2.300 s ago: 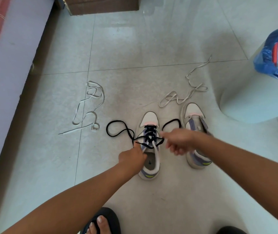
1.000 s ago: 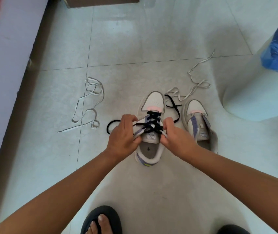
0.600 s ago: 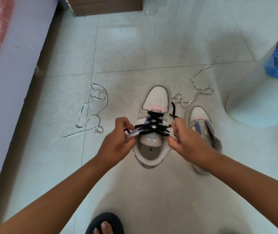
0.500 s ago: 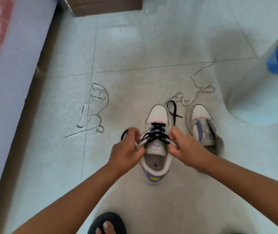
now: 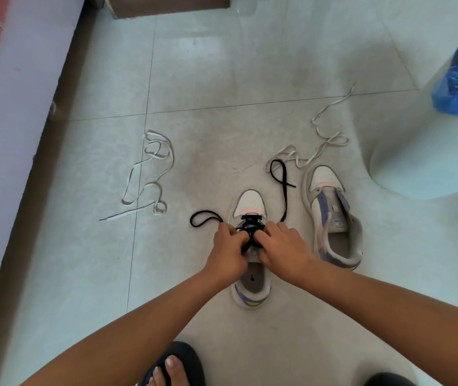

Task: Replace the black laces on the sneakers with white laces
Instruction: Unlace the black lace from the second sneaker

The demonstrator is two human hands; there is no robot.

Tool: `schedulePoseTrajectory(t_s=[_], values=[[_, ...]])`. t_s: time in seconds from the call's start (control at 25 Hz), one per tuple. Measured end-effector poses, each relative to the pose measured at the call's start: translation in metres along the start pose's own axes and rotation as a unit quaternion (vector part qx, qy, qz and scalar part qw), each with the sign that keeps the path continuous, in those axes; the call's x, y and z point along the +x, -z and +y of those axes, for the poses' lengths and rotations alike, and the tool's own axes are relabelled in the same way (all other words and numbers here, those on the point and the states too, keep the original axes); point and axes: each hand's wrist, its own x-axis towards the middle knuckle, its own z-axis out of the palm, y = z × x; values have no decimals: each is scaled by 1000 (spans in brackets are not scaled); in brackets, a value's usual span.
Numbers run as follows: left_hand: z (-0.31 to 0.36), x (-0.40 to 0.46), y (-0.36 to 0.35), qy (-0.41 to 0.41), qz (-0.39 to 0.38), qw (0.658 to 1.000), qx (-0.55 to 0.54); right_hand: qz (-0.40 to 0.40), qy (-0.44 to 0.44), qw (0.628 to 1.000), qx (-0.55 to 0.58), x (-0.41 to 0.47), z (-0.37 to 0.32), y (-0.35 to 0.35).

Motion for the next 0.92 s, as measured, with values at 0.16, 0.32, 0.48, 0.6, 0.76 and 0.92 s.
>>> schedulePoseTrajectory(t_s=[0.16, 0.32, 0.48, 0.6, 0.76, 0.92], values=[[18, 7, 39, 50, -22, 945, -323, -60, -49, 989, 123, 4, 1, 5], [18, 10, 103, 69, 23, 847, -527, -44, -113, 931, 345, 3, 1, 13], [-7, -3, 133, 108, -39, 860, -497, 38, -225, 751, 619, -2, 1, 24], [-31, -13, 125, 186, -79, 927, -317, 86, -242, 575, 777, 2, 14, 48], [-65, -16, 111, 316, -85, 930, -168, 229, -247, 457, 823, 9, 69, 100], [-67, -13, 88, 258, -134, 952, 96, 181, -297, 635, 689, 8, 96, 105]])
